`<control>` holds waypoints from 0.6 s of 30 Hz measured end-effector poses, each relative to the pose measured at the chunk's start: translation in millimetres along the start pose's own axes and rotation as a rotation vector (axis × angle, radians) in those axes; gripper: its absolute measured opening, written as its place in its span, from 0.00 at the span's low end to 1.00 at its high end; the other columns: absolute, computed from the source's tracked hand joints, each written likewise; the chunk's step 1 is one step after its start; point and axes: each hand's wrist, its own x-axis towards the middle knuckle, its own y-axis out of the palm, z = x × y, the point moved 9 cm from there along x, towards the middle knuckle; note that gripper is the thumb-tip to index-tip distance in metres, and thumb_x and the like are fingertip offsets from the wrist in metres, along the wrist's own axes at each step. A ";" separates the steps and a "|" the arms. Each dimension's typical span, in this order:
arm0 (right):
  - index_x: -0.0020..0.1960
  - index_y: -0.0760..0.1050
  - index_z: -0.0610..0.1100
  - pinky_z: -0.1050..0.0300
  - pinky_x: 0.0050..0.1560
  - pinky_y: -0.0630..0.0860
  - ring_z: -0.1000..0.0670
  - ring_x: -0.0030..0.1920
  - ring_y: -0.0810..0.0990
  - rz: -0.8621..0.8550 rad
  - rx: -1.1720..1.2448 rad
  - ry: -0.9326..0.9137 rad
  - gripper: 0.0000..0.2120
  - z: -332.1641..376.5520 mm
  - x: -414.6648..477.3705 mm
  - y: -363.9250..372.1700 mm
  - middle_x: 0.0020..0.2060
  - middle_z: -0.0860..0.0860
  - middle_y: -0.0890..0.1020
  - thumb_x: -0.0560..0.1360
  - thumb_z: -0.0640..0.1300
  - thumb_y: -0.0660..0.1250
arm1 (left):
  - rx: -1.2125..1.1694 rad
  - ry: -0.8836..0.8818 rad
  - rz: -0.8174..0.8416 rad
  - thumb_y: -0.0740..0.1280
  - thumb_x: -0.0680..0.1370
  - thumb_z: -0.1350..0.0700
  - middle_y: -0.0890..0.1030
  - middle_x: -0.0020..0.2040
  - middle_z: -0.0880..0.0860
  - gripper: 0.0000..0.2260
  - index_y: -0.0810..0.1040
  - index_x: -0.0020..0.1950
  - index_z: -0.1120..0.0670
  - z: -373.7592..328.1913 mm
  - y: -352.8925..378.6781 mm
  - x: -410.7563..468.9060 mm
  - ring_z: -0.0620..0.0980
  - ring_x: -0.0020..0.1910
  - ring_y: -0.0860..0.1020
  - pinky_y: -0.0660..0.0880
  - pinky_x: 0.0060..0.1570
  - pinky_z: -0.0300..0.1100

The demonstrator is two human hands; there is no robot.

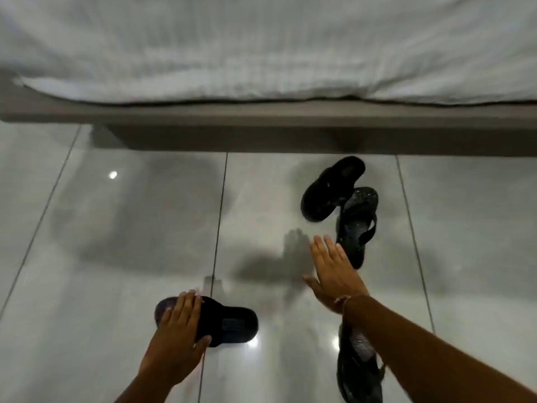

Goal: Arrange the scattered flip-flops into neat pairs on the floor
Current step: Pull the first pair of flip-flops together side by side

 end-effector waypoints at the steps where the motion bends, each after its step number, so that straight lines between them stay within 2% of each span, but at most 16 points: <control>1: 0.78 0.38 0.41 0.49 0.77 0.36 0.42 0.79 0.39 -0.017 -0.023 0.012 0.37 -8.3 26.7 10.8 0.79 0.42 0.42 0.80 0.58 0.50 | -0.002 -0.014 0.005 0.53 0.78 0.38 0.41 0.80 0.55 0.37 0.41 0.78 0.56 5.6 22.8 9.7 0.54 0.79 0.41 0.40 0.74 0.49; 3: 0.78 0.39 0.39 0.46 0.78 0.41 0.41 0.79 0.41 -0.061 -0.027 0.081 0.35 -31.2 78.9 17.3 0.79 0.41 0.43 0.81 0.54 0.52 | 0.033 0.012 0.031 0.56 0.78 0.40 0.44 0.80 0.56 0.36 0.43 0.79 0.53 6.2 63.6 32.1 0.55 0.79 0.41 0.41 0.75 0.51; 6: 0.78 0.45 0.36 0.42 0.77 0.48 0.38 0.78 0.46 -0.163 -0.060 0.193 0.33 -66.0 156.0 15.1 0.79 0.38 0.48 0.81 0.50 0.54 | 0.079 0.105 -0.055 0.59 0.76 0.42 0.47 0.80 0.59 0.34 0.50 0.79 0.48 -6.2 102.5 59.1 0.60 0.78 0.44 0.43 0.75 0.57; 9: 0.79 0.49 0.41 0.40 0.76 0.47 0.38 0.78 0.43 -0.079 -0.052 0.331 0.31 -92.6 196.7 38.9 0.79 0.42 0.49 0.81 0.51 0.54 | 0.035 0.100 -0.234 0.59 0.76 0.43 0.47 0.80 0.60 0.32 0.53 0.79 0.47 -10.8 116.0 73.2 0.61 0.78 0.46 0.47 0.75 0.61; 11: 0.79 0.50 0.42 0.39 0.77 0.46 0.37 0.78 0.40 -0.038 -0.042 0.368 0.30 -92.8 208.8 56.4 0.80 0.44 0.49 0.81 0.51 0.54 | -0.047 0.053 -0.265 0.56 0.78 0.42 0.47 0.80 0.60 0.30 0.53 0.79 0.46 -19.3 122.1 83.4 0.61 0.79 0.45 0.47 0.74 0.61; 15: 0.79 0.46 0.41 0.38 0.76 0.47 0.35 0.78 0.40 -0.047 -0.029 0.296 0.32 -46.7 221.7 73.5 0.80 0.43 0.48 0.81 0.52 0.52 | -0.123 -0.077 -0.349 0.54 0.79 0.43 0.49 0.80 0.61 0.28 0.53 0.79 0.45 -41.1 112.3 99.4 0.62 0.78 0.46 0.46 0.75 0.60; 18: 0.79 0.44 0.39 0.38 0.76 0.44 0.36 0.78 0.41 0.058 -0.132 0.123 0.32 26.4 228.9 89.7 0.79 0.41 0.47 0.81 0.53 0.48 | -0.252 -0.184 -0.331 0.53 0.80 0.44 0.51 0.79 0.63 0.27 0.54 0.78 0.46 -72.2 103.2 106.4 0.64 0.78 0.49 0.46 0.75 0.60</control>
